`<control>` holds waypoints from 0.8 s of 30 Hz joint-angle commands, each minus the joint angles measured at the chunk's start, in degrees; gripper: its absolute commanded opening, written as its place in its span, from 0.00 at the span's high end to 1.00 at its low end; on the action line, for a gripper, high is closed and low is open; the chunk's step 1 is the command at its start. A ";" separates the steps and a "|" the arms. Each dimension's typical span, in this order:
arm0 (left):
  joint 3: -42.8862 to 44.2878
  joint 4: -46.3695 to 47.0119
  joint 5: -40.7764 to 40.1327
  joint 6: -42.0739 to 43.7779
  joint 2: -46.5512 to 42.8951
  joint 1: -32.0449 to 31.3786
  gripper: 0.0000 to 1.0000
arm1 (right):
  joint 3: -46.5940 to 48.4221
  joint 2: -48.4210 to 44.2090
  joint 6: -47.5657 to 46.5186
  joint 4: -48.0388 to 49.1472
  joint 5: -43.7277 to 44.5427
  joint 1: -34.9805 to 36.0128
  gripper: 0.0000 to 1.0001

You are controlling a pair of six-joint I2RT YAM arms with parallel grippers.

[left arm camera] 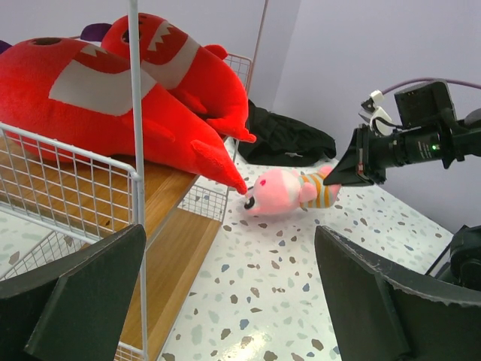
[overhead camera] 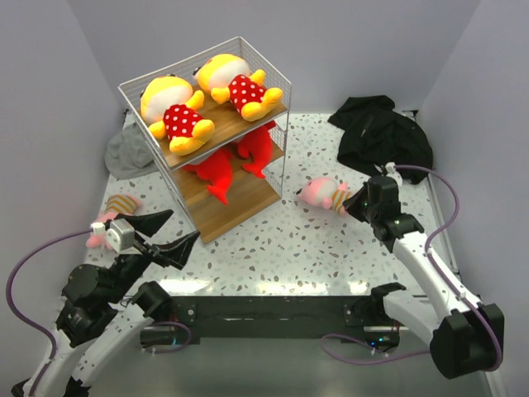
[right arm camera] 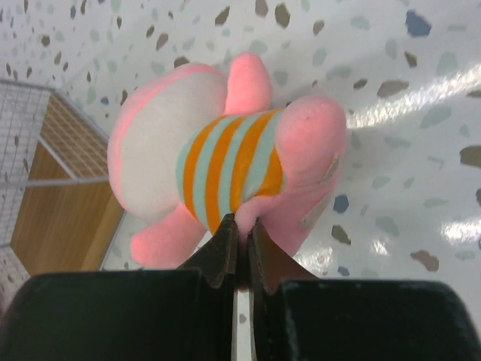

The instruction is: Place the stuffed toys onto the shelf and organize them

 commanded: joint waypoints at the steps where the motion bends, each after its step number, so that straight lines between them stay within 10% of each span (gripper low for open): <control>1: -0.22 1.54 -0.62 -0.86 -4.42 -0.29 0.00 | -3.89 -6.08 6.51 -2.73 1.36 5.63 1.00; 16: -0.22 1.45 -0.71 -0.86 -5.39 -0.20 0.00 | -6.36 3.55 24.80 21.42 13.12 35.06 1.00; 24: -0.22 1.54 -0.45 -0.77 -5.57 -0.20 0.00 | -3.90 12.71 29.72 36.45 22.98 37.81 1.00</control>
